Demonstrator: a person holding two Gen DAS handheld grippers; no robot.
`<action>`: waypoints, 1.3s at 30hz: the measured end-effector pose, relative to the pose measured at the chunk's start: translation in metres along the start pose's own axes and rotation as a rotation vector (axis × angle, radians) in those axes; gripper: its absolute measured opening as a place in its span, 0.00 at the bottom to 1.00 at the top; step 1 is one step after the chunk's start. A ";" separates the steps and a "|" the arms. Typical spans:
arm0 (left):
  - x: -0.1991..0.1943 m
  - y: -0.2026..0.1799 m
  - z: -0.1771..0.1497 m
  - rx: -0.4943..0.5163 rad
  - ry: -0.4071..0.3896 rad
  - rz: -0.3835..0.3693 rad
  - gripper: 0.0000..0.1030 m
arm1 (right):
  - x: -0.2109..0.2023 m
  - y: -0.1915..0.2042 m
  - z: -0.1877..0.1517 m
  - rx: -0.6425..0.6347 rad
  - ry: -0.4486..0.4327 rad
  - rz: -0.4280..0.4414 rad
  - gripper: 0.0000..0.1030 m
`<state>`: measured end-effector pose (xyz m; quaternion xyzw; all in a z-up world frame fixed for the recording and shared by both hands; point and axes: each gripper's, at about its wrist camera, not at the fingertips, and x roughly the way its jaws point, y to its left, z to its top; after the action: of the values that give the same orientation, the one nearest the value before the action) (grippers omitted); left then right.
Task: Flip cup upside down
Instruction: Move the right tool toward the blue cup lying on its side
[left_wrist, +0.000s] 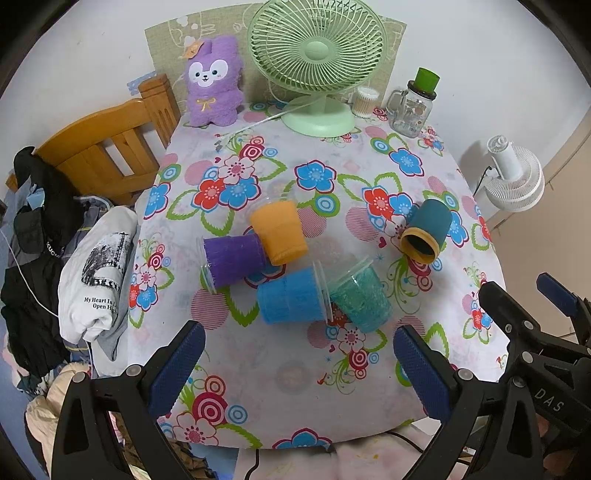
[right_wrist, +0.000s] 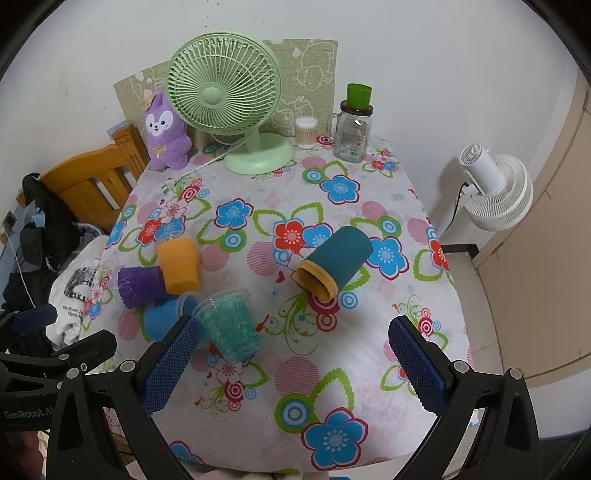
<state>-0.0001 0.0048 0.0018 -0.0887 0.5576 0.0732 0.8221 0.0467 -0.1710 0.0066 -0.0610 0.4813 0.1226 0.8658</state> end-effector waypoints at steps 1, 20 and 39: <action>0.001 0.001 0.000 0.001 0.003 -0.001 1.00 | 0.001 0.000 0.000 0.000 0.002 -0.001 1.00; 0.047 0.009 0.019 -0.040 0.109 -0.009 1.00 | 0.030 0.004 0.019 -0.042 0.043 -0.001 1.00; 0.140 0.028 0.013 -0.165 0.307 -0.064 1.00 | 0.116 0.011 0.017 -0.051 0.216 0.065 1.00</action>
<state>0.0571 0.0378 -0.1259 -0.1836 0.6657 0.0780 0.7190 0.1161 -0.1390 -0.0824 -0.0800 0.5705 0.1556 0.8024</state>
